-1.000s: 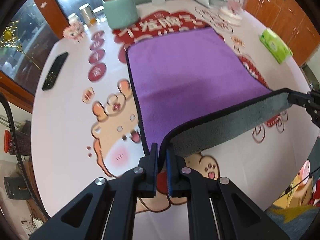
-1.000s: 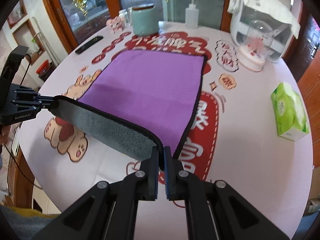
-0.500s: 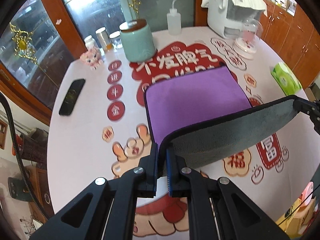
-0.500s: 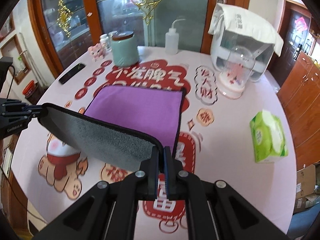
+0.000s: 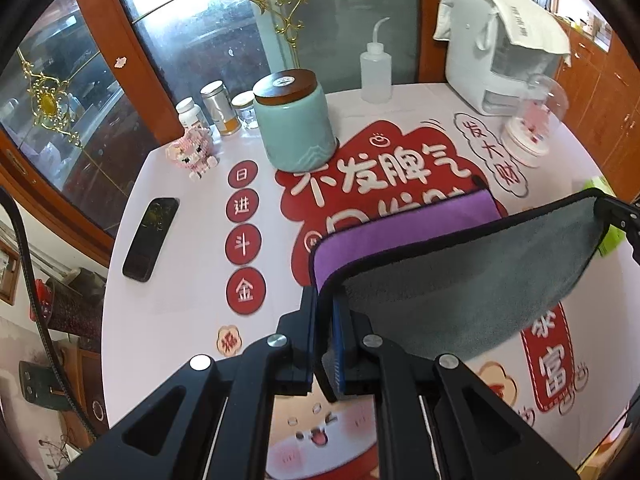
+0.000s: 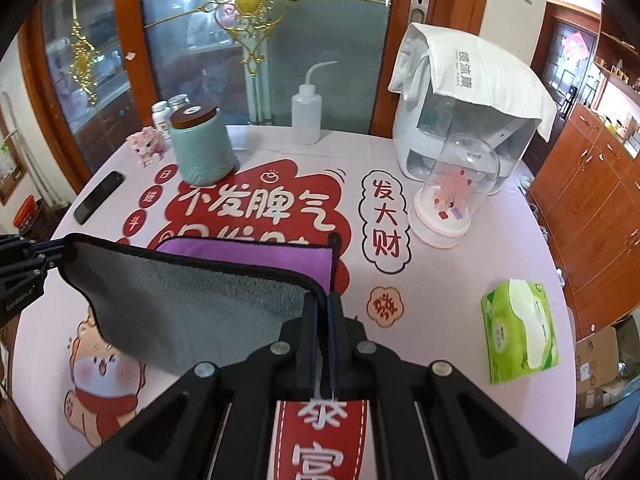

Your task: Fold towel

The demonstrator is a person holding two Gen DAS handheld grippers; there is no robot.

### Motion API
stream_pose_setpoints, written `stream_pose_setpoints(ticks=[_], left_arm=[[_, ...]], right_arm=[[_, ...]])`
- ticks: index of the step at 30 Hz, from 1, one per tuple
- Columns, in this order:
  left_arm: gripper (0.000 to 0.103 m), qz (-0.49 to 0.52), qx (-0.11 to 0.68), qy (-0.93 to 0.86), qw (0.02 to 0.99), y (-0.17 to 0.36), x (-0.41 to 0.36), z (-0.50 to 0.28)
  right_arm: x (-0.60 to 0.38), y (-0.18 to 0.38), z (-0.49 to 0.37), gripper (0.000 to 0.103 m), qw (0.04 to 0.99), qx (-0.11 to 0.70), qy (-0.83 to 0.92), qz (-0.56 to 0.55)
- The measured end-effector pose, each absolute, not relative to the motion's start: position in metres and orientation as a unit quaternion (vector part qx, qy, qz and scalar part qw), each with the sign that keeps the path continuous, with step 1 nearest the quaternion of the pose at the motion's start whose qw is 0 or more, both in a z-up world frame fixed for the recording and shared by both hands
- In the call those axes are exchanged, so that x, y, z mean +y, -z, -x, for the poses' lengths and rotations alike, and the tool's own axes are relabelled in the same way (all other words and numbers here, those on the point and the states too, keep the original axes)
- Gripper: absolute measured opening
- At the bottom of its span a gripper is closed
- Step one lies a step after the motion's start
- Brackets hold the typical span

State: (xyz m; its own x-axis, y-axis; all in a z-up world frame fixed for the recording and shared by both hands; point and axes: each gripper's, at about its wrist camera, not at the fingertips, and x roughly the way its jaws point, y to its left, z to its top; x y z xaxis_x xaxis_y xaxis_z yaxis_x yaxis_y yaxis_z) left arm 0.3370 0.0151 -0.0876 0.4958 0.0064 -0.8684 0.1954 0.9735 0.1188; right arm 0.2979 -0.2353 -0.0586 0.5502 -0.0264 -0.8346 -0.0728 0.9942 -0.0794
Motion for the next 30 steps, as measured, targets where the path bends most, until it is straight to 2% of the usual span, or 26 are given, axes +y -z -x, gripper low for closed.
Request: stream_pose_setpoints(ticks=[12, 30], left_arm=[[0.006, -0.093, 0.525, 0.033, 0.846, 0.138, 0.005, -0.401], [0.006, -0.070, 0.554, 0.012, 0.829, 0.198, 0.000, -0.441]], right_arm=[[-0.237, 0.103, -0.357, 0.005, 0.862, 0.506, 0.018, 0.037], [-0.240, 0.173, -0.404, 0.005, 0.837, 0.544, 0.046, 0.033]])
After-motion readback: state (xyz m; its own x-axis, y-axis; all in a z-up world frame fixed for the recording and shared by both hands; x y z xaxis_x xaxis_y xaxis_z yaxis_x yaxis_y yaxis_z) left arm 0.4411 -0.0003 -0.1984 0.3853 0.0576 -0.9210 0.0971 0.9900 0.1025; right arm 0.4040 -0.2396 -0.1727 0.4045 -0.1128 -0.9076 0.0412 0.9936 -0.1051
